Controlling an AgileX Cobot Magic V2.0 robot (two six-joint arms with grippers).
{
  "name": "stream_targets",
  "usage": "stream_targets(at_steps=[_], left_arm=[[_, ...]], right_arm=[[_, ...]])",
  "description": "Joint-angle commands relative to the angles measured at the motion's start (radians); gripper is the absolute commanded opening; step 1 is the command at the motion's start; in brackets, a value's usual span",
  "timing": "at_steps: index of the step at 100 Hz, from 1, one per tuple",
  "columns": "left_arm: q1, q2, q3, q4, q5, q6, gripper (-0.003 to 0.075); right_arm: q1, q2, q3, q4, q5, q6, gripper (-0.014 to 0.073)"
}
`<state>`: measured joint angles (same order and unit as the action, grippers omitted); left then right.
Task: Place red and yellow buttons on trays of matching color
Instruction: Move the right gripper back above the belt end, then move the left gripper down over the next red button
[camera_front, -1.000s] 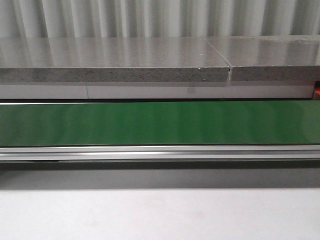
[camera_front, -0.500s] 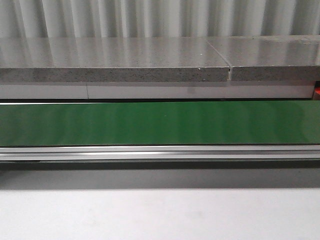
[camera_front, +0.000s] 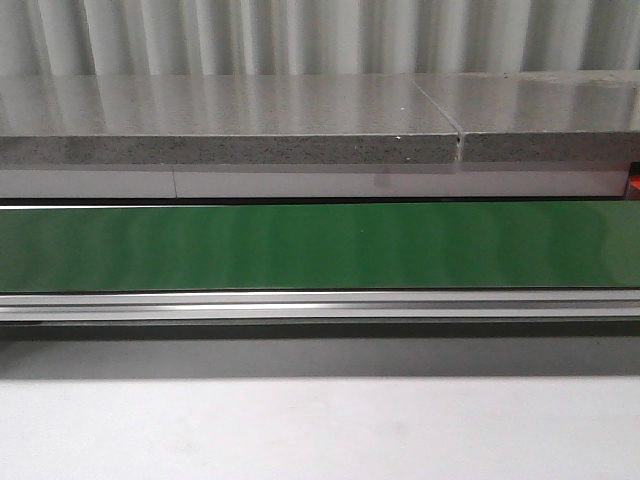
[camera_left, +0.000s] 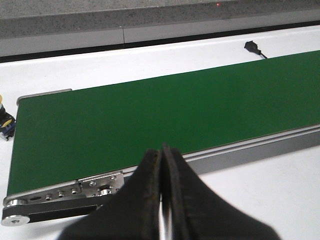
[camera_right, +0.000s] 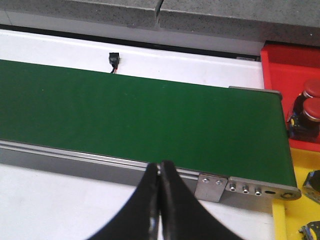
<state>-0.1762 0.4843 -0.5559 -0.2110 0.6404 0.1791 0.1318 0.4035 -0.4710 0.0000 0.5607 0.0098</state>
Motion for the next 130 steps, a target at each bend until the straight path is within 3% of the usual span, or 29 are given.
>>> stream_targets(at_steps=[1, 36, 81, 90, 107, 112, 130], left_arm=[[-0.009, 0.01, -0.027, -0.022, -0.077, 0.001, -0.002], [0.043, 0.226, -0.201, -0.018, -0.071, -0.064, -0.002], [0.386, 0.556, -0.4, -0.018, 0.109, -0.098, -0.0011], [0.445, 0.602, -0.42, -0.018, 0.13, -0.098, 0.0079], [0.517, 0.673, -0.438, 0.009, 0.155, -0.098, 0.0447], [0.533, 0.693, -0.438, 0.009, 0.162, -0.098, 0.0522], [0.596, 0.791, -0.46, 0.013, 0.227, -0.119, 0.0543]], right_arm=[[0.0, -0.003, -0.024, 0.0, -0.058, -0.01, -0.0071], [0.0, -0.003, -0.024, 0.0, -0.031, -0.01, -0.0071], [0.0, -0.003, -0.024, 0.0, -0.031, -0.01, -0.0071], [0.0, -0.003, -0.024, 0.0, -0.031, -0.01, -0.0071], [0.0, -0.003, -0.024, 0.0, -0.031, -0.01, -0.0071], [0.0, -0.003, -0.024, 0.0, -0.031, -0.01, -0.0071], [0.0, -0.003, -0.024, 0.0, -0.031, -0.01, -0.0071]])
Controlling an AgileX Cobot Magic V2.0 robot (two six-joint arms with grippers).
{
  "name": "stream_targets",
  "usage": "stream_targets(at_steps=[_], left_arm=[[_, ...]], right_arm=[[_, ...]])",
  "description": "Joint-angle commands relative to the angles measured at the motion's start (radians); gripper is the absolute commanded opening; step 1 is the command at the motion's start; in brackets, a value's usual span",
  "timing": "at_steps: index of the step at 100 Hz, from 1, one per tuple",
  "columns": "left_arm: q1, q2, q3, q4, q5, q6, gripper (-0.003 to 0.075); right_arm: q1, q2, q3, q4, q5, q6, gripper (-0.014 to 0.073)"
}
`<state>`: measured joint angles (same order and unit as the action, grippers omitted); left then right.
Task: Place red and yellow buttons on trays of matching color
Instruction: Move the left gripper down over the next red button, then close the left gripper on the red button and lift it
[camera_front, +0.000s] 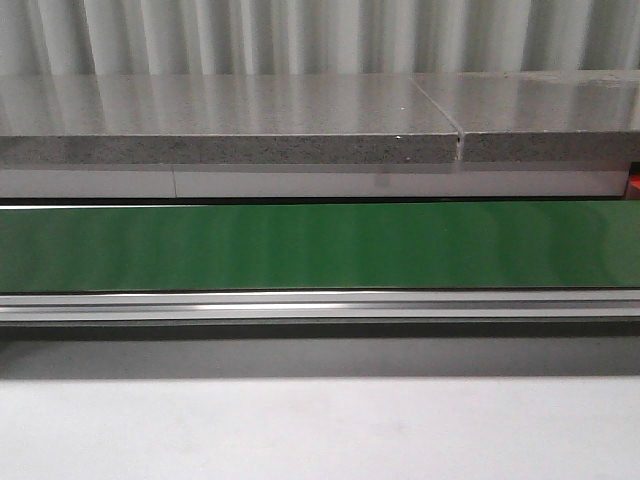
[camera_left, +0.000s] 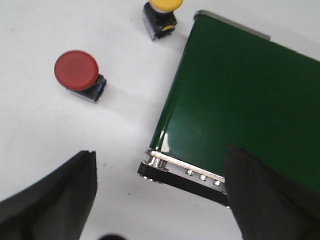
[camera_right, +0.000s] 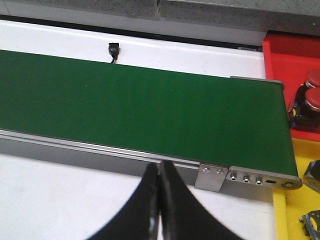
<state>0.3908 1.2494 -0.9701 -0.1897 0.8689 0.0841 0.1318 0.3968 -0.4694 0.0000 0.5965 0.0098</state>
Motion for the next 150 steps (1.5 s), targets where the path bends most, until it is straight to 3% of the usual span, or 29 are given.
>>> stream_targets(at_steps=[1, 38, 107, 134, 150], left_arm=[[0.031, 0.031, -0.049, -0.008, 0.001, -0.027, 0.0543], [0.141, 0.285, -0.205, -0.004, 0.148, -0.051, 0.0543], [0.141, 0.612, -0.461, -0.001, 0.179, -0.074, 0.0542], [0.141, 0.626, -0.461, -0.001, 0.152, -0.074, 0.0336], [0.141, 0.626, -0.463, -0.001, 0.14, -0.074, 0.0298]], right_arm=[[0.0, 0.004, -0.026, 0.0, -0.067, -0.01, -0.0071], [0.0, 0.004, -0.026, 0.0, -0.067, -0.01, -0.0071], [0.0, 0.004, -0.026, 0.0, -0.067, -0.01, -0.0071], [0.0, 0.004, -0.026, 0.0, -0.067, -0.01, -0.0071], [0.0, 0.004, -0.026, 0.0, -0.068, -0.01, -0.0071]])
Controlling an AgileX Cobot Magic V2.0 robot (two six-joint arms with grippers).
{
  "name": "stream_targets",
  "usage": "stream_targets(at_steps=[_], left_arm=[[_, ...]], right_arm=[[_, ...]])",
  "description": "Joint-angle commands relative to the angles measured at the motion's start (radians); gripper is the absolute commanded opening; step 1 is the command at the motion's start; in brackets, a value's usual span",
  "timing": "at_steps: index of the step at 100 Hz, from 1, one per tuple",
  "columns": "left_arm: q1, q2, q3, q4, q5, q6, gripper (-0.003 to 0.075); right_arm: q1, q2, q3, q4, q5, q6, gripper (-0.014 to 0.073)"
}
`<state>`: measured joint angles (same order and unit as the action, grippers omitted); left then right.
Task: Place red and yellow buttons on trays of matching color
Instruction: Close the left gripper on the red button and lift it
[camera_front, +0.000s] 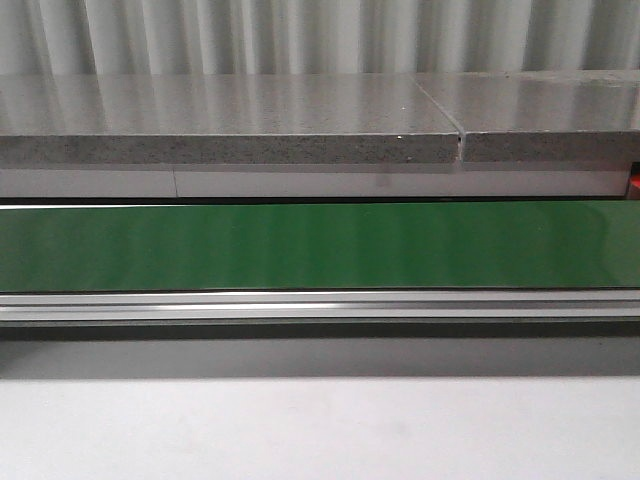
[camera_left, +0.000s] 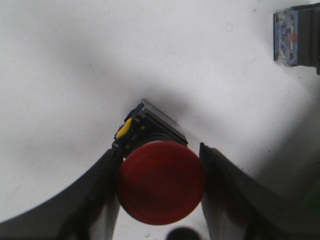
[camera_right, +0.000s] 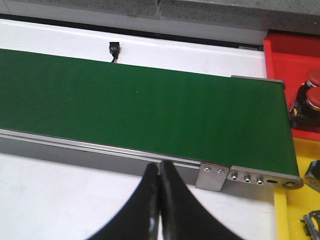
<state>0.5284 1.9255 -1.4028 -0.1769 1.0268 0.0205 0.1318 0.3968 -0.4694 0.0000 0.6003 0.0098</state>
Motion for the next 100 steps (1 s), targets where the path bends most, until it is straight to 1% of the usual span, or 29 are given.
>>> stream_targets(at_steps=[1, 17, 36, 53, 67, 77, 88, 100], left_arm=[[0.003, -0.052, -0.031, -0.013, -0.018, -0.011, 0.0298], [0.003, -0.08, -0.031, -0.013, -0.022, 0.002, 0.0294], [0.003, -0.184, -0.031, -0.013, -0.022, 0.025, 0.0294], [-0.02, -0.281, -0.028, -0.008, -0.001, 0.029, 0.0294], [-0.07, -0.343, -0.028, -0.001, 0.029, 0.029, 0.0294], [-0.124, -0.371, -0.028, -0.001, 0.043, 0.029, 0.0294], [-0.184, -0.37, -0.028, 0.01, 0.084, 0.029, 0.0294], [-0.244, -0.367, -0.027, 0.013, 0.078, 0.029, 0.0294]], right_arm=[[0.0, 0.004, -0.026, 0.0, -0.071, -0.01, -0.0071], [0.0, 0.004, -0.026, 0.0, -0.071, -0.01, -0.0071], [0.0, 0.004, -0.026, 0.0, -0.071, -0.01, -0.0071], [0.0, 0.004, -0.026, 0.0, -0.071, -0.01, -0.0071], [0.0, 0.004, -0.026, 0.0, -0.071, -0.01, -0.0071], [0.0, 0.004, -0.026, 0.0, -0.071, -0.01, -0.0071], [0.0, 0.004, -0.026, 0.0, -0.071, -0.01, -0.0071], [0.0, 0.004, -0.026, 0.0, -0.071, -0.01, -0.0071]])
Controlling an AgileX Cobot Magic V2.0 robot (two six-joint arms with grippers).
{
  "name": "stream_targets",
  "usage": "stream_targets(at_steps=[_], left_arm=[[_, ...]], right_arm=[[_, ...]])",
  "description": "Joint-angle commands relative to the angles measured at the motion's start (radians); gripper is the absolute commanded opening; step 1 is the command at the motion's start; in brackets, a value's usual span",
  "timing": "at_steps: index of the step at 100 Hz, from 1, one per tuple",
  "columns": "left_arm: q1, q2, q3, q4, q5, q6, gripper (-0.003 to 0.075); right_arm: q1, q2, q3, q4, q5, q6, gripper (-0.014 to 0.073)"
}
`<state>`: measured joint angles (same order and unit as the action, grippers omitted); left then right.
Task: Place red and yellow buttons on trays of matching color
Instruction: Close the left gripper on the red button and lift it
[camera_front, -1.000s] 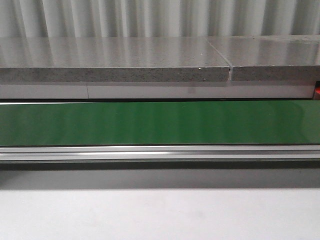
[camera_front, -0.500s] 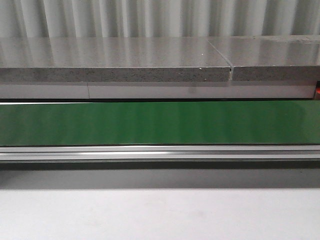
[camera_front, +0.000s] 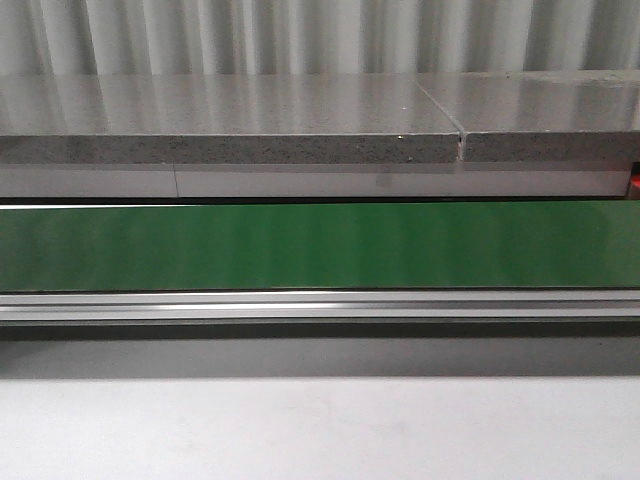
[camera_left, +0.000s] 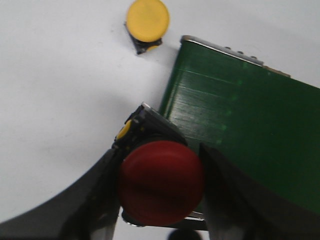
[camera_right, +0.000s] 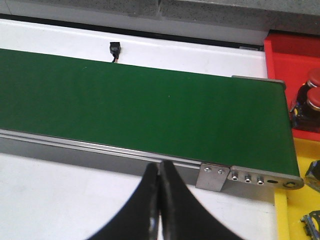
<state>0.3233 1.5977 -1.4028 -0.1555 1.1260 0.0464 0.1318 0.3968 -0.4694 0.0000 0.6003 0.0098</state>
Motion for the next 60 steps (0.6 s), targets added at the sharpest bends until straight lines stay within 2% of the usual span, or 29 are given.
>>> stream_targets(at_steps=[1, 24, 60], left_arm=[[-0.046, -0.039, -0.027, -0.008, -0.021, 0.003, 0.0294], [-0.132, -0.008, -0.027, -0.006, -0.016, 0.003, 0.0294], [-0.163, 0.084, -0.027, -0.001, 0.019, 0.003, 0.0311]], right_arm=[[0.0, 0.004, -0.026, 0.0, -0.071, -0.01, -0.0071], [0.0, 0.004, -0.026, 0.0, -0.071, -0.01, -0.0071], [0.0, 0.004, -0.026, 0.0, -0.071, -0.01, -0.0071]])
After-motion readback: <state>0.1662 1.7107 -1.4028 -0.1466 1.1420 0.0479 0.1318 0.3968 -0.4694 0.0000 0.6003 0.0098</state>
